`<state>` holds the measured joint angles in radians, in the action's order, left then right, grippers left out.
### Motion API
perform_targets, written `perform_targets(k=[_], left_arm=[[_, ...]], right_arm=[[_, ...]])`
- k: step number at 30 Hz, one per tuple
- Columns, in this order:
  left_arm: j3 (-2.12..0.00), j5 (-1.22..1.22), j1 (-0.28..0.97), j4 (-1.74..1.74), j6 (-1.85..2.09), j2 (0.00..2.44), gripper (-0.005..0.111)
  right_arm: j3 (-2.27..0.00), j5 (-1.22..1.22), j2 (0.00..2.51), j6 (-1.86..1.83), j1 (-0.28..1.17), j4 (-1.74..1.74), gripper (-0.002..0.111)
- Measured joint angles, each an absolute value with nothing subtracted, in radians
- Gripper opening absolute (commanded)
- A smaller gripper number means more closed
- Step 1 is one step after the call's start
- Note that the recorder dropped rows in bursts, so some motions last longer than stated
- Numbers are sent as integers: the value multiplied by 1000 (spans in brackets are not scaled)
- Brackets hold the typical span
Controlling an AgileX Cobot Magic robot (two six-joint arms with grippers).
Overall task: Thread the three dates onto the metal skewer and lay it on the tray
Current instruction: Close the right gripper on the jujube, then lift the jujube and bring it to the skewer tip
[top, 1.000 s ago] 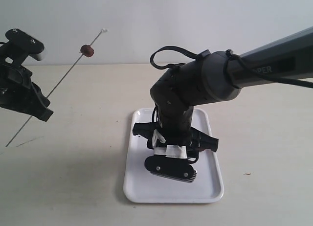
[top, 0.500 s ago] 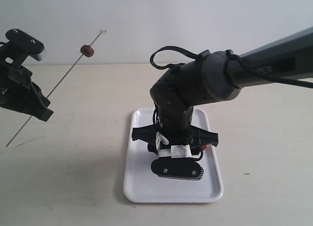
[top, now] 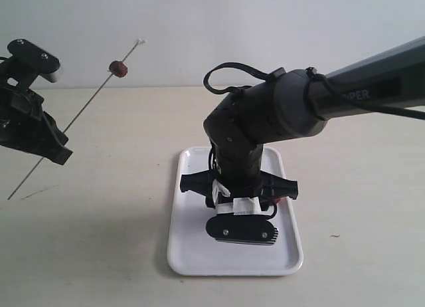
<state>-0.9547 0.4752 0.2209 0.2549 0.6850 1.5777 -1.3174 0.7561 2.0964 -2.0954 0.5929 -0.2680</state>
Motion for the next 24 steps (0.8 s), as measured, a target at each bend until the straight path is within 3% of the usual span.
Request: perform_targets(k=[7, 24], left_arm=[[-955, 475, 221, 255, 685, 1578, 0], [-955, 475, 221, 255, 685, 1578, 0]], right_arm=[[-1317, 752, 2096, -2095, 593, -268, 23], [-1317, 752, 2089, -1993, 593, -254, 22]])
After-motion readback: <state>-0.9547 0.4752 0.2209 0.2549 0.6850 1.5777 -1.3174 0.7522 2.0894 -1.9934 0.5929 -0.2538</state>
